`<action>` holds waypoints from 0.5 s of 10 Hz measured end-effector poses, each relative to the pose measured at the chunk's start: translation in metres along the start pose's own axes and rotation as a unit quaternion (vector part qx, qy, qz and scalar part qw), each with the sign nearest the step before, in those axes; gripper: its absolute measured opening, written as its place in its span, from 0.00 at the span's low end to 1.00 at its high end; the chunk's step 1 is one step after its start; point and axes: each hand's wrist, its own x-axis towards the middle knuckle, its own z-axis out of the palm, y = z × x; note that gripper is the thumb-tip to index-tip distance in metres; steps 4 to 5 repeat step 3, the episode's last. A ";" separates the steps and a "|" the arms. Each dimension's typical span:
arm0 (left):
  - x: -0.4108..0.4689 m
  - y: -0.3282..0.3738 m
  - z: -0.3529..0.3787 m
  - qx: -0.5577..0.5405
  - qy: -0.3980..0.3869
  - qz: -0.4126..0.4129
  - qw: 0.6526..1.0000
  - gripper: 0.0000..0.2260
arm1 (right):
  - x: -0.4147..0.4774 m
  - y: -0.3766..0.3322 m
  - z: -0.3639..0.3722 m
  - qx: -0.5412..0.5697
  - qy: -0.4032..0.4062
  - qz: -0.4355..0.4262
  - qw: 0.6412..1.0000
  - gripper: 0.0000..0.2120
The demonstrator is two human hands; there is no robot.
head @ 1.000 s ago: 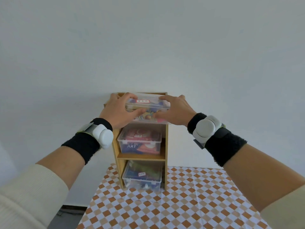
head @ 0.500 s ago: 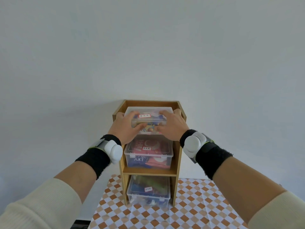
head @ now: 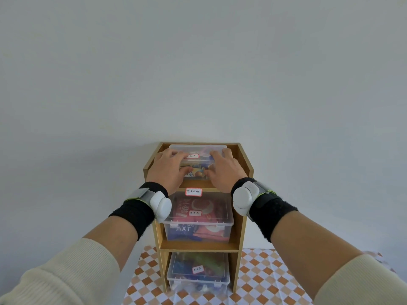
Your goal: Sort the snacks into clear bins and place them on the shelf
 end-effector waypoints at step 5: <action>0.009 0.016 -0.014 0.082 -0.057 -0.003 0.995 0.20 | 0.002 0.003 -0.018 -0.020 -0.062 -0.044 0.997 0.21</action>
